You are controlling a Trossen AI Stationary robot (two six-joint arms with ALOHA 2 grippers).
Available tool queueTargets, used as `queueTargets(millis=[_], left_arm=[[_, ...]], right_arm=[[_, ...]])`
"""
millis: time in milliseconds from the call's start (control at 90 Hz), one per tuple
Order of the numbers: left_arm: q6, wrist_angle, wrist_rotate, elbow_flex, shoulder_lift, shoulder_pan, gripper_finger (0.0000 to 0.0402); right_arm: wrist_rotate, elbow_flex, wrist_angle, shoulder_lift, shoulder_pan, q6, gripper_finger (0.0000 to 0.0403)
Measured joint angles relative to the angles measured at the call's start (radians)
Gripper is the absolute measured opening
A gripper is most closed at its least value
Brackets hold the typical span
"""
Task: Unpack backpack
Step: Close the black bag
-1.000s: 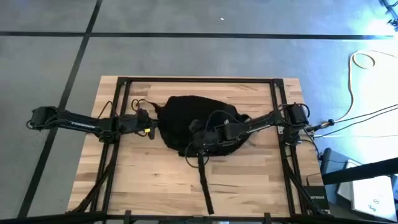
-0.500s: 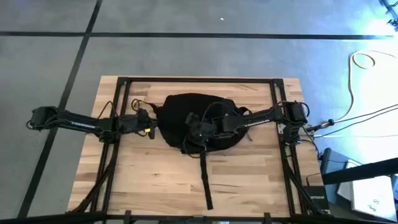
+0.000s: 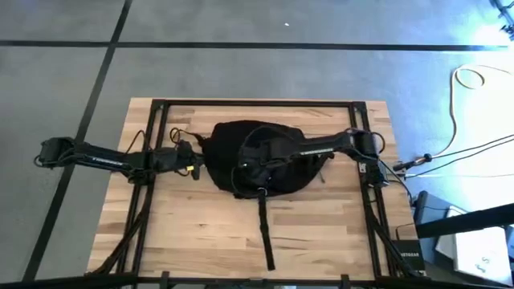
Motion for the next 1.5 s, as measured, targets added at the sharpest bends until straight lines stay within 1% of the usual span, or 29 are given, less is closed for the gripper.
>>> queueTargets(millis=[67,122,322,444,578,767,1189,1356,1500], left_arm=[[0.017,0.027,0.046,0.0,0.001,0.0,0.0],[0.019,0.027,0.058,0.0,0.003,0.0,0.0],[0.013,0.031,0.028,0.0,0.007,0.0,0.0],[0.015,0.03,0.023,0.0,0.007,0.0,0.0],[0.015,0.03,0.017,0.0,0.007,0.0,0.0],[0.015,0.028,0.017,0.0,0.007,0.0,0.0],[0.014,0.027,0.017,0.001,0.007,0.0,0.0],[0.014,0.027,0.016,0.001,0.007,0.0,0.0],[0.014,0.027,0.016,0.001,0.007,0.0,0.0]], right_arm=[[-0.003,0.009,0.006,0.016,0.002,-0.03,0.012],[-0.007,0.01,-0.001,0.021,0.007,-0.06,0.012],[-0.037,0.012,-0.01,0.021,0.011,-0.135,0.012],[-0.039,0.012,0.025,0.021,0.018,-0.168,0.0119],[-0.039,0.012,0.07,0.022,0.021,-0.179,0.0105],[-0.035,0.012,0.086,0.042,0.021,-0.178,0.0075],[-0.029,0.012,0.076,0.042,0.021,-0.158,0.0031],[-0.012,0.012,0.07,0.042,0.015,-0.079,0.0024],[-0.013,0.012,0.049,0.042,0.007,-0.049,0.0024]])
